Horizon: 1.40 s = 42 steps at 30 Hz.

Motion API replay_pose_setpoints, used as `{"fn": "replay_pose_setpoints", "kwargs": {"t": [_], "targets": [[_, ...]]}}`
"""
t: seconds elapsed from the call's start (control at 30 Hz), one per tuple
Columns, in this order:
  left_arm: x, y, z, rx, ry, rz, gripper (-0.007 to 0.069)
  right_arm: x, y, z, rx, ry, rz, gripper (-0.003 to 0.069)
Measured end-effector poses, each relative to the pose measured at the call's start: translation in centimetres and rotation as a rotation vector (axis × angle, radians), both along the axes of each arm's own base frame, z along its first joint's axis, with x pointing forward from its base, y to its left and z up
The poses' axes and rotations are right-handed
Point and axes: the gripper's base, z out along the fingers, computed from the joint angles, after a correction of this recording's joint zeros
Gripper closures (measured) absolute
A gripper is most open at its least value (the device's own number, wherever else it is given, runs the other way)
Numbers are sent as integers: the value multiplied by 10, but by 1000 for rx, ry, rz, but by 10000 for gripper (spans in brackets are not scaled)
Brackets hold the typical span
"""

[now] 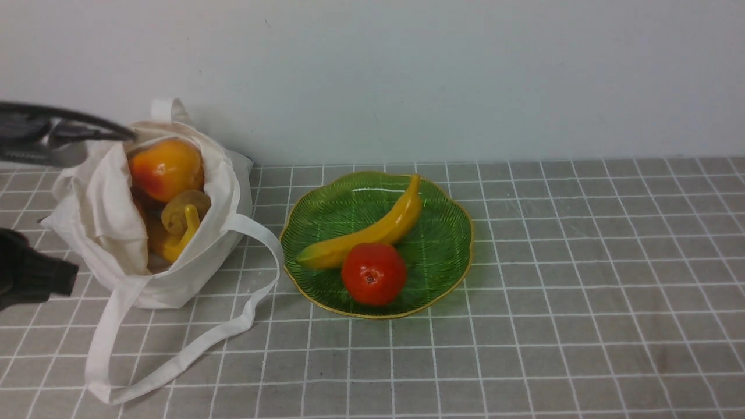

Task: Take the fruit out of the bag on the grey coffee tablecloth and place them on the plate.
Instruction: 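Reach into the cloth bag and grasp the kiwi with the left gripper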

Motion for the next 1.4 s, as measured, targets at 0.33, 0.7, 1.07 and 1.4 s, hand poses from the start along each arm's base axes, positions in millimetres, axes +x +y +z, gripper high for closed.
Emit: {"fn": "replay_pose_setpoints", "kwargs": {"t": [0.33,0.7,1.07,1.4], "targets": [[93,-1,-15,68,-77,-83,624,0,0,0,0,0,0,671],[159,4,-75,217,-132,-161,323,0,0,0,0,0,0,671],[180,2,-115,208,-95,-169,68,0,0,0,0,0,0,671],[191,-19,-134,182,-116,-211,62,0,0,0,0,0,0,671]]}}
